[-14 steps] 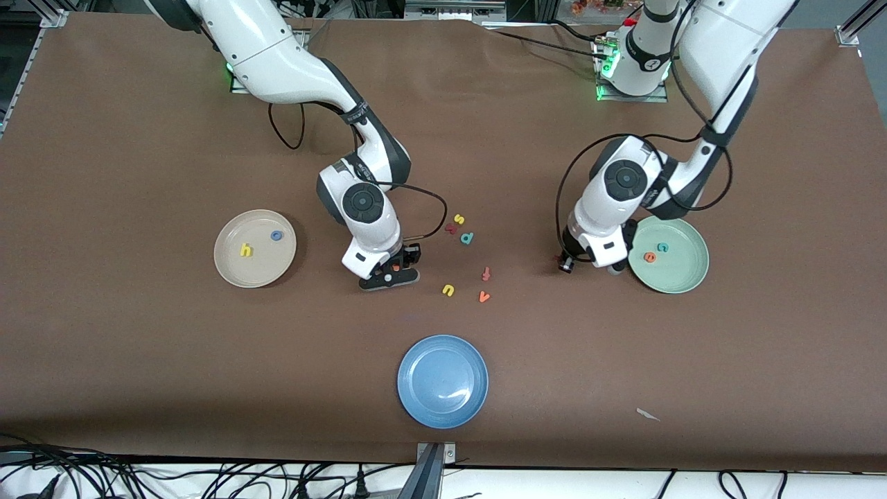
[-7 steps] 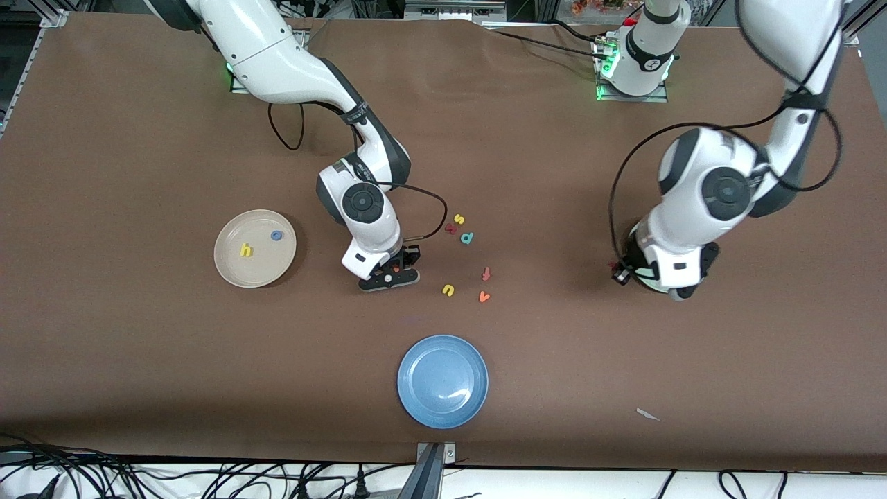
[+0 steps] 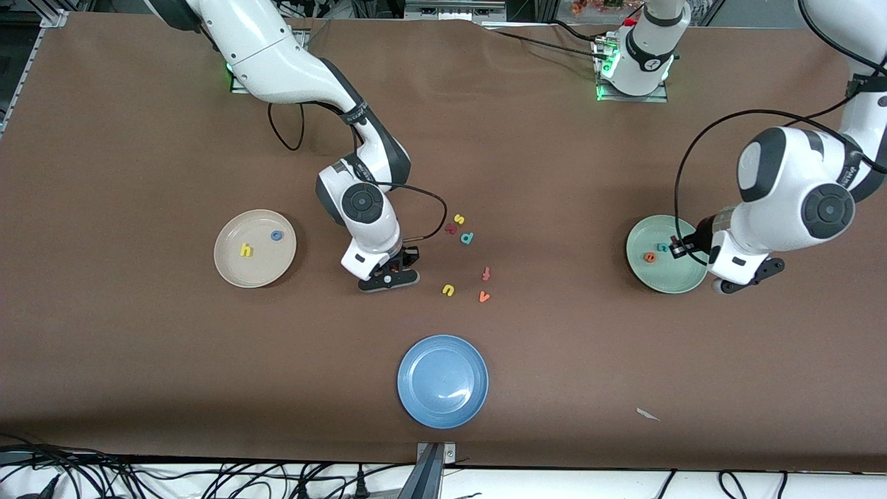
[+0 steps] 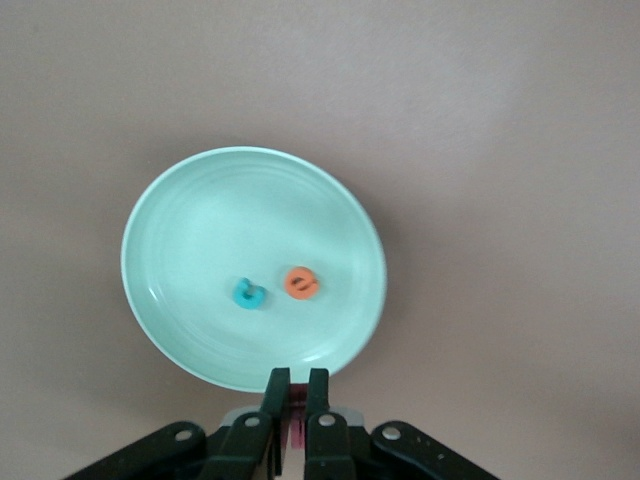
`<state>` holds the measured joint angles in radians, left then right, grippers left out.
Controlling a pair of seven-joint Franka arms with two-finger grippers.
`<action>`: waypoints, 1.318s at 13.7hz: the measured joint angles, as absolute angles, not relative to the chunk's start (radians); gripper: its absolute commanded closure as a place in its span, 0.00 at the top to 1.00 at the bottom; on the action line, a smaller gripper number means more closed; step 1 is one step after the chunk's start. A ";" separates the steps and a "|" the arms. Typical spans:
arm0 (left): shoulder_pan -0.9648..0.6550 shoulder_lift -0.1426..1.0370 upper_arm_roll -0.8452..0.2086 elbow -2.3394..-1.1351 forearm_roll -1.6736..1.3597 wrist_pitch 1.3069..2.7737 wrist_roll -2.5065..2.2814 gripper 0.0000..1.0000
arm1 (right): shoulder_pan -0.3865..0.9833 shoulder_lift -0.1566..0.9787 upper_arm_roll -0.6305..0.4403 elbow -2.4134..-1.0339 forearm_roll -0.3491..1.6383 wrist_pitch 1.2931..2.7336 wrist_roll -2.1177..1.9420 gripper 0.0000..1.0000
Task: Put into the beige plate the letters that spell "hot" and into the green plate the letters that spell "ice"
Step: 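Carry the red i to the green plate and open the left gripper, then carry the orange f to the beige plate and open the right gripper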
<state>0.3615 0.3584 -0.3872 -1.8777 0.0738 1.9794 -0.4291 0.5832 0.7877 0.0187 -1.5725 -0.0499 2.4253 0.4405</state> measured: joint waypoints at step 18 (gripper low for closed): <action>0.461 0.476 -0.429 -1.703 0.156 1.977 -0.268 1.00 | 0.180 0.241 0.009 -2.096 -0.053 2.214 -0.175 1.00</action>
<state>0.4605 0.4763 -0.4288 -1.7030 0.1561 1.9771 -0.2679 0.1798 0.2410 0.0089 -2.0961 -0.0527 2.2142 -0.1748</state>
